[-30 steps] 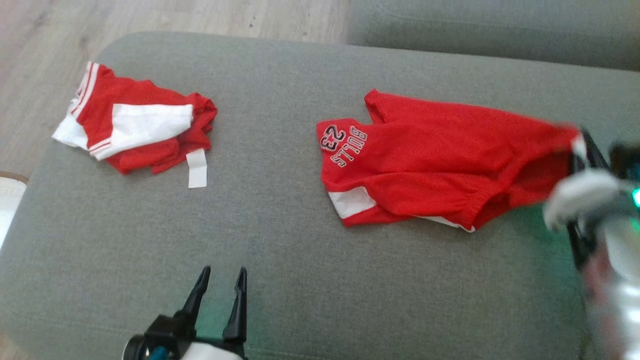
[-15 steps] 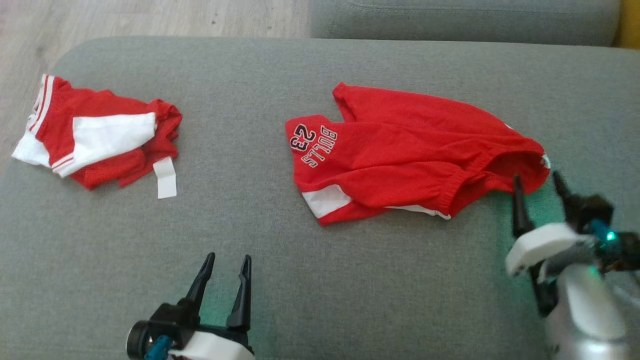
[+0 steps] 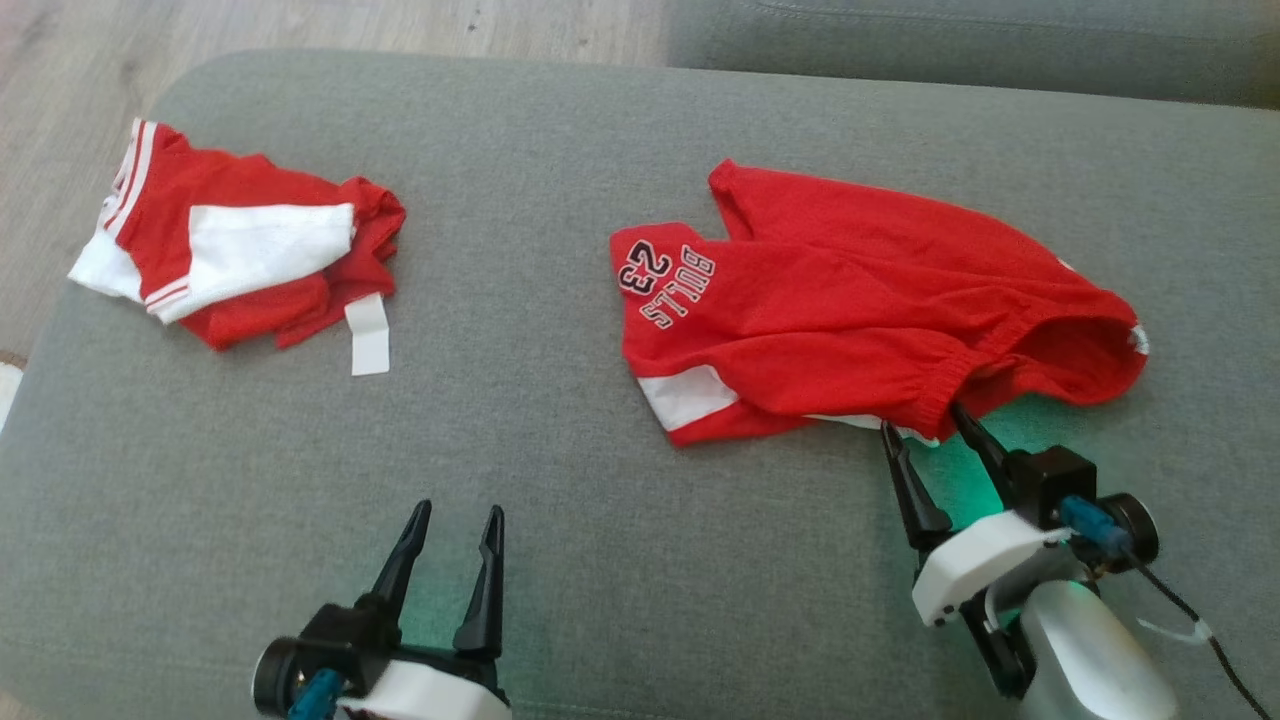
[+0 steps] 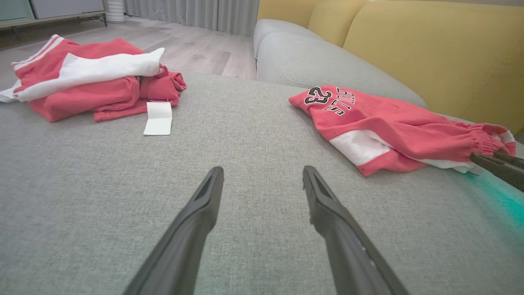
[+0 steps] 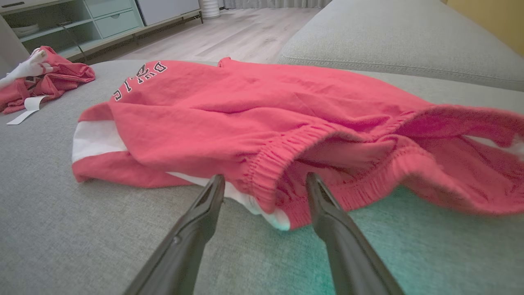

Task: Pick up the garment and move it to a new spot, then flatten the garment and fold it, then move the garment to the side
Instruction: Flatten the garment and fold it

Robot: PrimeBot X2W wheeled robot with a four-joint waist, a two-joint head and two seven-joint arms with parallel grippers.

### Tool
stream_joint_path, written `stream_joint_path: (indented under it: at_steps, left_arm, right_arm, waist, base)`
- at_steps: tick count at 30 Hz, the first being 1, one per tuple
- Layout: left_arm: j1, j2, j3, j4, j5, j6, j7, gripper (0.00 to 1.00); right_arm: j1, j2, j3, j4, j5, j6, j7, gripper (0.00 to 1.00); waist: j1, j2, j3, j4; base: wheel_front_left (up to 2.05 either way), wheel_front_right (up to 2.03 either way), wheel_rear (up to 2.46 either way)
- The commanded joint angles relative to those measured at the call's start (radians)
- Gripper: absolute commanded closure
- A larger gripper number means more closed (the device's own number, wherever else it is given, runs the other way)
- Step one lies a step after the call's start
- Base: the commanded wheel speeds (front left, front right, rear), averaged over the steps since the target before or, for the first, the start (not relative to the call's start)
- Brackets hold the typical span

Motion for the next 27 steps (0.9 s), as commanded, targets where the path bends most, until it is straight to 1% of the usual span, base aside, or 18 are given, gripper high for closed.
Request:
stream_joint_path:
  at_steps: [1,4,5,6,7,10,14,15,19,23,27]
  left_arm:
    - [-0.033,0.001,0.030,-0.030,0.000,0.000,-0.005,0.00]
    - [-0.033,0.001,0.034,-0.028,-0.002,-0.001,-0.005,0.00]
    - [-0.033,0.001,0.035,-0.028,-0.002,-0.001,-0.005,0.00]
    - [-0.035,0.001,0.036,-0.028,-0.001,-0.001,-0.005,0.00]
    - [-0.036,0.001,0.036,-0.028,-0.001,-0.002,-0.005,0.00]
    - [-0.039,0.001,0.037,-0.029,-0.001,-0.002,-0.005,0.00]
    - [-0.028,0.001,0.047,-0.031,0.003,-0.002,-0.005,0.00]
    - [-0.016,0.001,0.052,-0.028,0.006,-0.002,-0.005,0.00]
    - [0.002,0.001,0.056,-0.030,0.002,0.000,-0.005,0.00]
    - [0.003,0.001,0.051,-0.032,-0.001,0.001,-0.005,0.00]
    - [-0.003,0.001,0.049,-0.033,0.001,0.000,-0.005,0.00]
  right_arm:
    - [-0.040,-0.001,0.024,-0.013,0.011,0.007,-0.011,0.00]
    - [-0.058,0.001,0.039,0.008,0.027,0.007,-0.011,0.00]
    - [-0.065,0.002,0.043,0.017,0.030,0.007,-0.011,0.11]
    - [-0.072,0.003,0.048,0.026,0.034,0.007,-0.011,0.51]
    - [-0.079,0.005,0.052,0.035,0.040,0.007,-0.011,1.00]
    - [-0.091,0.010,0.048,0.043,0.065,0.007,-0.011,1.00]
    - [-0.083,0.001,0.011,-0.014,0.131,0.007,-0.011,1.00]
    - [-0.060,-0.014,-0.012,-0.046,0.168,0.007,-0.011,1.00]
    - [0.005,-0.068,-0.039,-0.088,0.234,0.007,-0.011,1.00]
    - [0.062,-0.121,-0.061,-0.130,0.292,0.007,-0.008,1.00]
    - [0.066,-0.152,-0.093,-0.162,0.315,0.007,0.018,1.00]
  waist:
    - [0.0000,0.0000,0.005,0.007]
    - [0.0000,0.0000,0.011,0.010]
    - [0.0000,0.0000,0.013,0.010]
    - [0.0000,0.0000,0.016,0.009]
    - [0.0000,0.0000,0.018,0.007]
    - [0.0000,0.0000,0.019,-0.001]
    - [0.0000,0.0000,-0.001,-0.043]
    - [0.0000,0.0000,-0.018,-0.070]
    - [0.0000,0.0000,-0.044,-0.115]
    - [0.0000,0.0000,-0.047,-0.139]
    - [0.0000,0.0000,-0.027,-0.151]
  base:
    - [0.00,0.00,0.00]
    - [0.00,0.00,0.00]
    - [0.00,0.00,0.00]
    - [0.00,0.00,0.00]
    - [0.00,0.00,0.00]
    - [0.00,0.00,0.00]
    - [0.00,0.00,0.00]
    - [0.00,0.00,0.00]
    - [0.00,0.00,0.00]
    - [0.00,0.00,0.00]
    - [0.00,0.00,0.00]
